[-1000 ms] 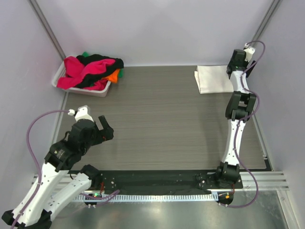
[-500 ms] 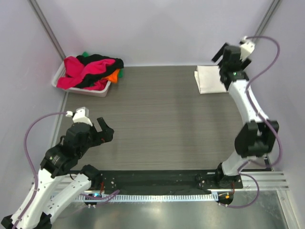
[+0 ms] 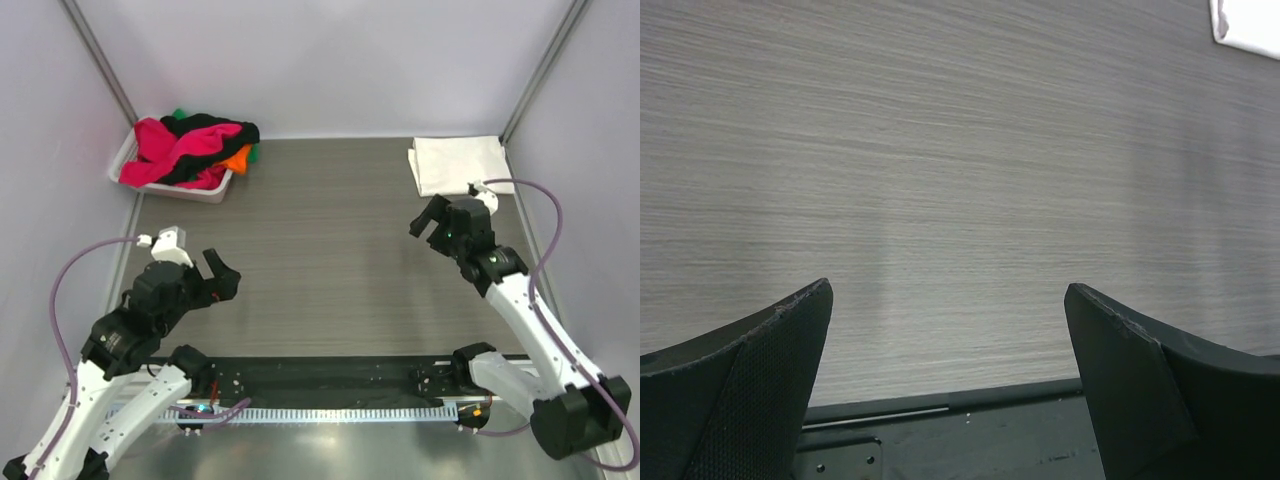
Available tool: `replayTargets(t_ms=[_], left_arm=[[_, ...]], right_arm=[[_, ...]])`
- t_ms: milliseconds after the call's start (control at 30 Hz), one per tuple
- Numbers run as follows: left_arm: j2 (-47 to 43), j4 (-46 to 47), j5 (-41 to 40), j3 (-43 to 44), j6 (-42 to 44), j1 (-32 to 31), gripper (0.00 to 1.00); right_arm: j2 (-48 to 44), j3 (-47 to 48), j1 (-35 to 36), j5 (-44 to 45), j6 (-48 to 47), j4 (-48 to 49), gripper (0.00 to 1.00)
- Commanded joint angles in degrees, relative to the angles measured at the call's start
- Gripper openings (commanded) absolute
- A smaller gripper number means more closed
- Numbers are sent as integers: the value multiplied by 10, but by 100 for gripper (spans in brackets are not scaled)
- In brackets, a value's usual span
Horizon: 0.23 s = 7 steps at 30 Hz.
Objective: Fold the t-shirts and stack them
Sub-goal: Reset both grippers
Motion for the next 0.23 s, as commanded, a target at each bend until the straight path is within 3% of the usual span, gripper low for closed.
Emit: replayTargets(t_ms=[0, 200], left_arm=[[-13, 27, 1, -2, 8, -2, 100], [-4, 16, -11, 8, 10, -2, 100]], right_arm=[[-88, -27, 2, -27, 17, -35, 100], [-141, -32, 2, -38, 19, -75, 100]])
